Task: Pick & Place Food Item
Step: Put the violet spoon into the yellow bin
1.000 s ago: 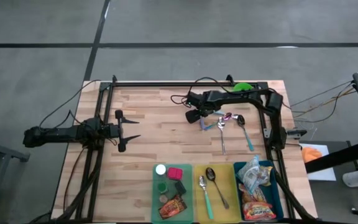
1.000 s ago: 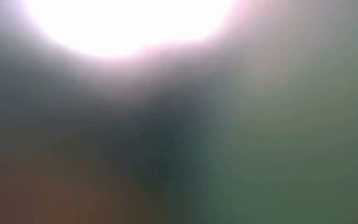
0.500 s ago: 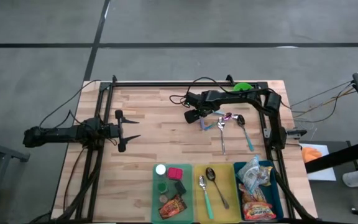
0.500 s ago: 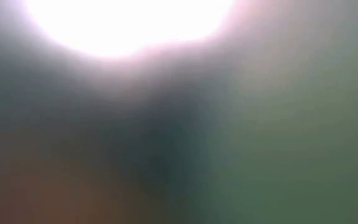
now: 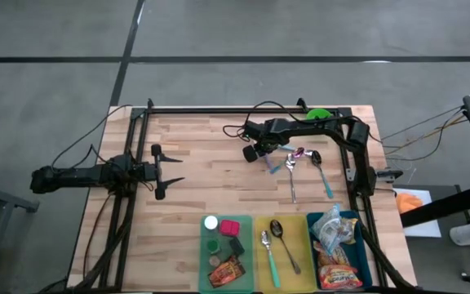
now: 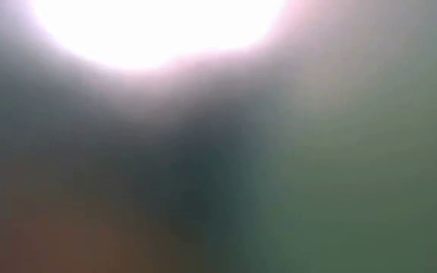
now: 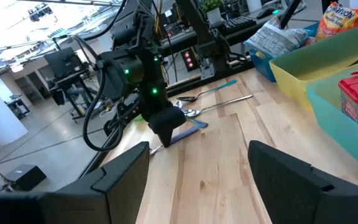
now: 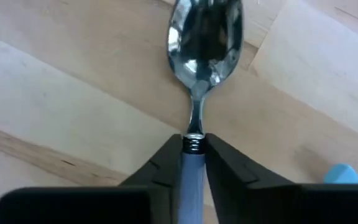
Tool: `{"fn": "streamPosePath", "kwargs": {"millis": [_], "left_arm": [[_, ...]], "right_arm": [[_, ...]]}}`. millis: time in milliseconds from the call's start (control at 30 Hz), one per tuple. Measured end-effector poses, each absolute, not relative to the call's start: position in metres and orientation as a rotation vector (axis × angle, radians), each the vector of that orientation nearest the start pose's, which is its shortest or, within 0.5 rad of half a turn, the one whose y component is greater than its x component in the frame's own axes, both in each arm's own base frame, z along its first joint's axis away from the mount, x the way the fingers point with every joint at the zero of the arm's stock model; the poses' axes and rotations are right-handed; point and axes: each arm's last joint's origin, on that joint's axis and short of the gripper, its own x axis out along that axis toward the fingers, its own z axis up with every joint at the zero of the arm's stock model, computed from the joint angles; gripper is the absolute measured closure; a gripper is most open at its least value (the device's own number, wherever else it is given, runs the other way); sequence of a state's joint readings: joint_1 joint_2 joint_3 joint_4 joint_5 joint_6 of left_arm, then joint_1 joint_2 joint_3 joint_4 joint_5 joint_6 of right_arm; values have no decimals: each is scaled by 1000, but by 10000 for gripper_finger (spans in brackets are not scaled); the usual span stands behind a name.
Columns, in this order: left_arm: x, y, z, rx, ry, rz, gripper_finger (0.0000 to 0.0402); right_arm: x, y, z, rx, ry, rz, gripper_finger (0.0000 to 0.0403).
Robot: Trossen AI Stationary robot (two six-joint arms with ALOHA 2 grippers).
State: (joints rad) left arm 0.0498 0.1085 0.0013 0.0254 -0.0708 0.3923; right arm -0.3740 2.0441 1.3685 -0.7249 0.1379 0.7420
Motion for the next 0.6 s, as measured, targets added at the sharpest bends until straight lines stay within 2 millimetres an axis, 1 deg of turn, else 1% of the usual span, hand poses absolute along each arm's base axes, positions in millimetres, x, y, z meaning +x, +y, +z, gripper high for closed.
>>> {"fn": "streamPosePath", "kwargs": {"millis": [100, 167, 400, 600], "left_arm": [[104, 7, 158, 393, 104, 103, 126], [104, 7, 158, 393, 104, 103, 126], [104, 7, 158, 393, 104, 103, 126], [104, 7, 158, 392, 104, 103, 126]], "right_arm": [[357, -145, 137, 752, 1196, -920, 369], [357, -145, 137, 744, 1200, -914, 375], [357, -145, 137, 742, 1200, -913, 357], [357, -145, 137, 742, 1200, -913, 361]]}}
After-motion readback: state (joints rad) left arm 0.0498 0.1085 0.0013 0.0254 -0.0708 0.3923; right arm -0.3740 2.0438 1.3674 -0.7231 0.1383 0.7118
